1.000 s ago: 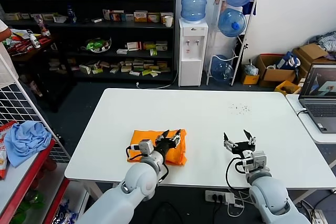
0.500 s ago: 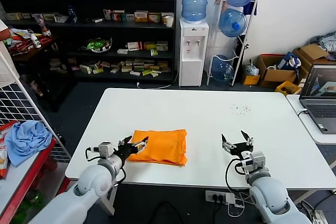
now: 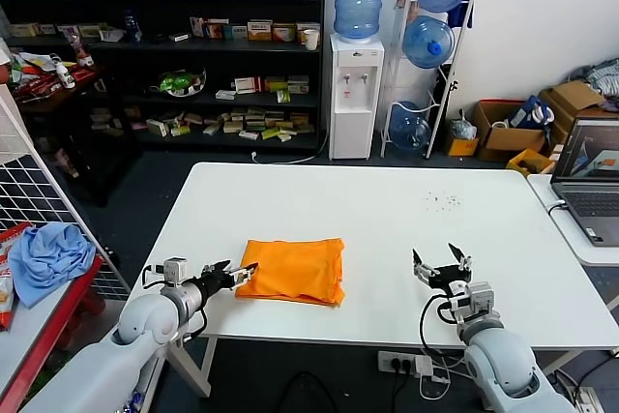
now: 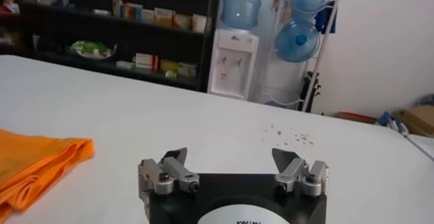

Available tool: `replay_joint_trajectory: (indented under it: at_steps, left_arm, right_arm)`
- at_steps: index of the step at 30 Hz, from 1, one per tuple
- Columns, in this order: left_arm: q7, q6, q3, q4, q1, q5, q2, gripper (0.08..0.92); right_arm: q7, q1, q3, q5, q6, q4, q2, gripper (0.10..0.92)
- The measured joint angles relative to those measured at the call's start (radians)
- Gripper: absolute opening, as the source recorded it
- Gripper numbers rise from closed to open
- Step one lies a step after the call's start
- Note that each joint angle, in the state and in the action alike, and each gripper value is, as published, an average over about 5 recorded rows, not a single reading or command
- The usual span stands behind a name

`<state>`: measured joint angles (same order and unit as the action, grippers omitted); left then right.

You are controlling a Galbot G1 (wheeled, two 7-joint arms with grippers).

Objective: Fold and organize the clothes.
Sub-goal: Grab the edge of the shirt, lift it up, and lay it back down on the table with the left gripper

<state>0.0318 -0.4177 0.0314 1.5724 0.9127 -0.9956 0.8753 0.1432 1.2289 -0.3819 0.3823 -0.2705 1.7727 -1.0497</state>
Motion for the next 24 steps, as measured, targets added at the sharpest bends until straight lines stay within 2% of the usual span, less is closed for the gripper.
replay_joint_trajectory:
  at_steps: [8,11,24]
  left_arm:
    - [-0.06,-0.015,-0.013,-0.067,-0.031,0.018,0.037,0.822]
    - [-0.074,-0.014,-0.014,-0.079,-0.038,0.022,0.049,0.782]
    - [-0.093,0.005,-0.004,-0.078,-0.037,0.014,0.059,0.378]
  right_arm:
    - [-0.001,0.013,-0.014,0.006,-0.002,0.014,0.006,0.823]
    - [-0.001,0.016,-0.015,0.006,-0.003,0.019,0.004,0.823]
    - [0.003,0.014,-0.007,0.002,-0.003,0.024,-0.002,0.823]
